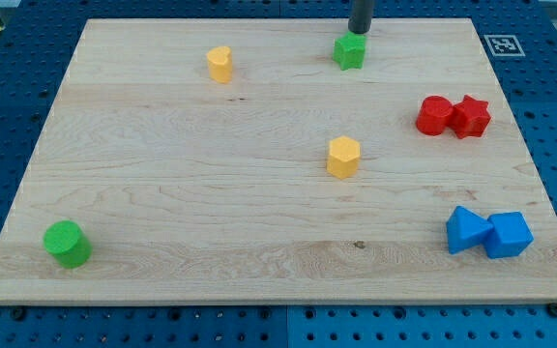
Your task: Move the green star diagonally to the yellow hexagon
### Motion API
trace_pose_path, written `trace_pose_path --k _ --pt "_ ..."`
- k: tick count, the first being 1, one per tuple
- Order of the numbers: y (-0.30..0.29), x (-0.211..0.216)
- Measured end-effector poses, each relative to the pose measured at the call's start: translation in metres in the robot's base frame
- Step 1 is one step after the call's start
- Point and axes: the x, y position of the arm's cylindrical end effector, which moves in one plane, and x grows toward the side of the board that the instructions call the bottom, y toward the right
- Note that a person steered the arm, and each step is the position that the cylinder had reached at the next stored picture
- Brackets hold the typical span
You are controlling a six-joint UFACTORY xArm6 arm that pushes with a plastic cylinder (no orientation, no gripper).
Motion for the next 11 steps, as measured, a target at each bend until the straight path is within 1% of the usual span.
trace_pose_path --k 2,3,6,9,11 --pt "-0.013 0.034" --pt "-0.013 0.043" --pt "-0.019 0.100" --pt "-0.084 0.146" --pt "-0.128 0.192"
